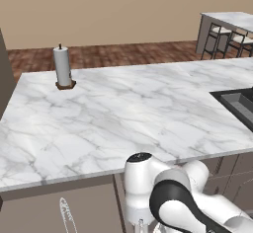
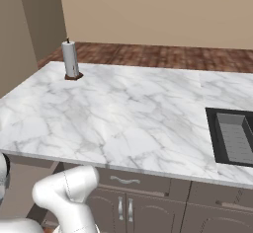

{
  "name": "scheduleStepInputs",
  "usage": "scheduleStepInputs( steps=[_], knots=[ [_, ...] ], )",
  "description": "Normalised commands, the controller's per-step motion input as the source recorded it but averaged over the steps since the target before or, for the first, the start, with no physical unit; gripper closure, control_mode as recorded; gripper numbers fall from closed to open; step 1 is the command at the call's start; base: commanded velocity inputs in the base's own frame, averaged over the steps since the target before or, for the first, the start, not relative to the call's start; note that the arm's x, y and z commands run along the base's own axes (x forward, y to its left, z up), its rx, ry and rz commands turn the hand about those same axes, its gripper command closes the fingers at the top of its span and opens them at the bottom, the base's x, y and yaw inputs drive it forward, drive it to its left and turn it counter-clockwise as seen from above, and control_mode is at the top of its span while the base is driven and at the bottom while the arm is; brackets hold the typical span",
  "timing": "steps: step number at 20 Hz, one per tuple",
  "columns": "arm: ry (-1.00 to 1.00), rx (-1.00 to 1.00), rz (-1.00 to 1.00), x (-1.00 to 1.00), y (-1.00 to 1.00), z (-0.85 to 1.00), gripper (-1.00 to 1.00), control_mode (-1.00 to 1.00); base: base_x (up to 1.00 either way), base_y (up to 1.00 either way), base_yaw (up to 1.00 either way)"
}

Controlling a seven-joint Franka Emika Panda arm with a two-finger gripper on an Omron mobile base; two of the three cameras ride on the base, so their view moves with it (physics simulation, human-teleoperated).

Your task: Take the tongs from the drawer on the left and place them on the dining counter next to the tray containing the hot dog.

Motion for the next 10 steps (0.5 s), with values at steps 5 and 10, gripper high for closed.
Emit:
scheduleStepInputs(
  steps=[5, 10],
  knots=[
    [0.0, 0.0, -0.27, 0.15, -0.11, 0.0, -1.0, -1.0, 0.0, 0.0, 0.0],
    [0.0, 0.0, -0.25, 0.22, -0.07, 0.0, -1.0, -1.0, 0.0, 0.0, 0.0]
  ],
)
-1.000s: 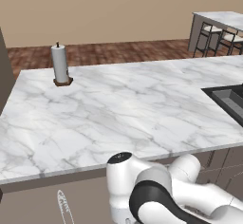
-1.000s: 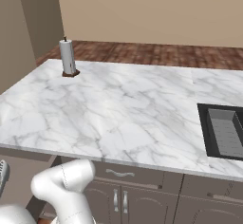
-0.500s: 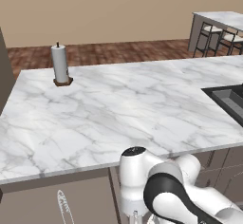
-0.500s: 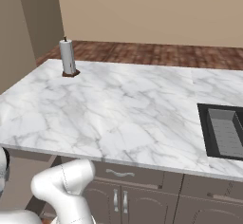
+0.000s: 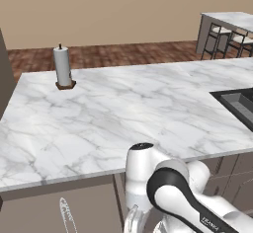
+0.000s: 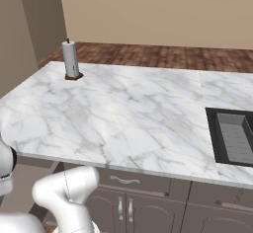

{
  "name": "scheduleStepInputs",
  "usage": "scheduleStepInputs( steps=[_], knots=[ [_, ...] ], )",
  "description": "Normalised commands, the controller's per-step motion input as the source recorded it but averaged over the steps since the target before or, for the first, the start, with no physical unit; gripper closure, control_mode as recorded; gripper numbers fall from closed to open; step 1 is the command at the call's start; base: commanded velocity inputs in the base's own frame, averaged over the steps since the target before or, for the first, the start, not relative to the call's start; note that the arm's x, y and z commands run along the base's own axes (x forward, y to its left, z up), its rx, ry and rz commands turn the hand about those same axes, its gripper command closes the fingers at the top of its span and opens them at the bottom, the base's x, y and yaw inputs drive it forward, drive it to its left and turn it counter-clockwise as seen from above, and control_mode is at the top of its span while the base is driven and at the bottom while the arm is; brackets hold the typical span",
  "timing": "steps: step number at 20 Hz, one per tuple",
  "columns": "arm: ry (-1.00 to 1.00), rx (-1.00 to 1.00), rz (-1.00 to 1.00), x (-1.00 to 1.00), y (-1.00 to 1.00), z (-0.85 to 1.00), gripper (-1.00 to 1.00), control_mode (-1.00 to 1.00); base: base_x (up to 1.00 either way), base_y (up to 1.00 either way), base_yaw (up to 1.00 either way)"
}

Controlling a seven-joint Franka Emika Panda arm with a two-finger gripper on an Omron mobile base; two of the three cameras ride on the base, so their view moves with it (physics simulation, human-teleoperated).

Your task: Take the tongs from the drawer on the left and place them on the dining counter next to the tray containing the hot dog.

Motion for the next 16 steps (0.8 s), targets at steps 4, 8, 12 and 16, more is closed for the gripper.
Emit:
scheduleStepInputs(
  steps=[4, 8, 12, 16],
  knots=[
    [0.0, -0.04, -0.23, 0.12, -0.1, -0.02, -1.0, -1.0, 0.0, 0.0, 0.0],
    [0.0, -0.06, -0.23, 0.09, -0.02, -0.03, -1.0, -1.0, 0.0, 0.0, 0.0],
    [0.0, -0.09, -0.17, 0.1, 0.0, -0.07, -1.0, -1.0, 0.0, 0.0, 0.0],
    [0.0, -0.12, -0.09, 0.06, 0.0, -0.09, -1.0, -1.0, 0.0, 0.0, 0.0]
  ],
)
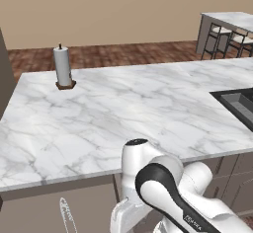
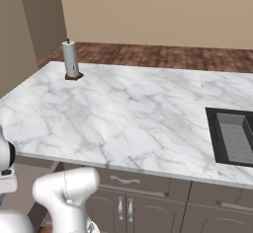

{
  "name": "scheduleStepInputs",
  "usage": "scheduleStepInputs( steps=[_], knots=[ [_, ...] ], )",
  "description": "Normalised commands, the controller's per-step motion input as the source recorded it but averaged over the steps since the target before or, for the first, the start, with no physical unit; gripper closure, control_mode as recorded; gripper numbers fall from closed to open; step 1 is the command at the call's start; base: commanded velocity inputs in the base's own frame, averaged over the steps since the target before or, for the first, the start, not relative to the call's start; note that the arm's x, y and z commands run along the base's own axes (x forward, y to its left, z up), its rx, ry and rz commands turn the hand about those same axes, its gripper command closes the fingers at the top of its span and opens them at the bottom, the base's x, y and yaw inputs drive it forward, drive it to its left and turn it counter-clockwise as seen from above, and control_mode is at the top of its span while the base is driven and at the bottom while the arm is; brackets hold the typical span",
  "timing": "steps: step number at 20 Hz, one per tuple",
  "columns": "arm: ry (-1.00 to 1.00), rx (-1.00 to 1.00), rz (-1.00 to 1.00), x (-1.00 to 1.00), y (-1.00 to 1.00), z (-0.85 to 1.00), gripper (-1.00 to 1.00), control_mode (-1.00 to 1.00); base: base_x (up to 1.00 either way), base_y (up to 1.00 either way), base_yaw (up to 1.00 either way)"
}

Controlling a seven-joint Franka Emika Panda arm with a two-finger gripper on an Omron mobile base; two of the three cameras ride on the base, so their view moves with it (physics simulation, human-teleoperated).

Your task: Take the tongs from the drawer on the left and place them on the dining counter next to the tray containing the hot dog.

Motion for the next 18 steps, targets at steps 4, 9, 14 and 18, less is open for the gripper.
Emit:
scheduleStepInputs(
  steps=[4, 9, 14, 18],
  knots=[
    [0.0, -0.08, -0.08, 0.02, 0.0, -0.11, -1.0, -1.0, 0.0, 0.0, 0.0],
    [-0.04, -0.04, -0.11, 0.0, 0.0, -0.09, -1.0, -1.0, 0.0, 0.0, 0.0],
    [-0.03, -0.07, -0.07, 0.04, 0.0, -0.12, -1.0, -1.0, 0.0, 0.0, 0.0],
    [-0.06, -0.09, -0.01, 0.08, 0.0, -0.12, -1.0, -1.0, 0.0, 0.0, 0.0]
  ],
)
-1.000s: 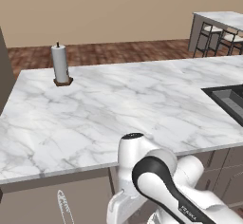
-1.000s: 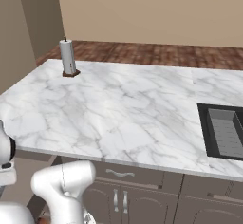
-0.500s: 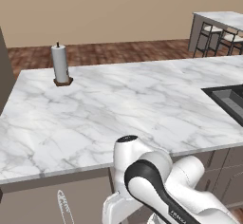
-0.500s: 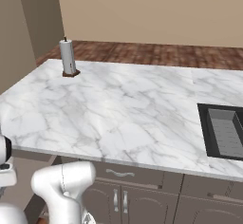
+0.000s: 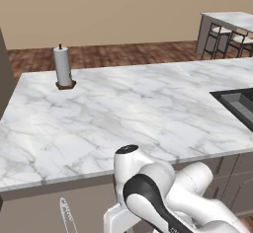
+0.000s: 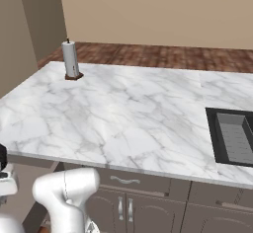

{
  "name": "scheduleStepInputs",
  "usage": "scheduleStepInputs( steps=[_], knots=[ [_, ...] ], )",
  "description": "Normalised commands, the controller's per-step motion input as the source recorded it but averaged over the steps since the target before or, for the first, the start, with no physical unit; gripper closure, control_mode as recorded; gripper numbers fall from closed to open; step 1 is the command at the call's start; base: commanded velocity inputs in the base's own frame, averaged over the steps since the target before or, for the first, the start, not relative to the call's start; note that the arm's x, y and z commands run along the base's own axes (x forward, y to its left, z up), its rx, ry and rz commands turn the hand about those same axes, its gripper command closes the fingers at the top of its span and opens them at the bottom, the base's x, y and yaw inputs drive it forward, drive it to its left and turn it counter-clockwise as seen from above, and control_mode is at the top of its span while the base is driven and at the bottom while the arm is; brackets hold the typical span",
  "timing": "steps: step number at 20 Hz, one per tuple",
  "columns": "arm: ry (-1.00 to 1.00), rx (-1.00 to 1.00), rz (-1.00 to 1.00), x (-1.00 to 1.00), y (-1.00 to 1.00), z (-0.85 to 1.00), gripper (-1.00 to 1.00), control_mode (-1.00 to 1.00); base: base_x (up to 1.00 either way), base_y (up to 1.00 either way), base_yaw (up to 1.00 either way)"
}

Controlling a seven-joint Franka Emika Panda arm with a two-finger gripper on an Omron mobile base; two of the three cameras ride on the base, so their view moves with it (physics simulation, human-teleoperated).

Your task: Take the tongs from the drawer on the left and place them on the dining counter next to the tray containing the hot dog.

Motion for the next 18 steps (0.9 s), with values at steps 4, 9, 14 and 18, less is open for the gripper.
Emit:
scheduleStepInputs(
  steps=[4, 9, 14, 18],
  knots=[
    [-0.08, -0.09, 0.0, 0.16, 0.0, -0.08, -1.0, -1.0, 0.0, 0.0, 0.0],
    [-0.08, -0.07, -0.01, 0.21, 0.0, -0.08, -1.0, -1.0, 0.0, 0.0, 0.0],
    [-0.11, -0.01, -0.03, 0.17, 0.0, -0.06, -1.0, -1.0, 0.0, 0.0, 0.0],
    [-0.12, 0.0, 0.0, 0.17, 0.0, -0.06, -1.0, -1.0, 0.0, 0.0, 0.0]
  ],
)
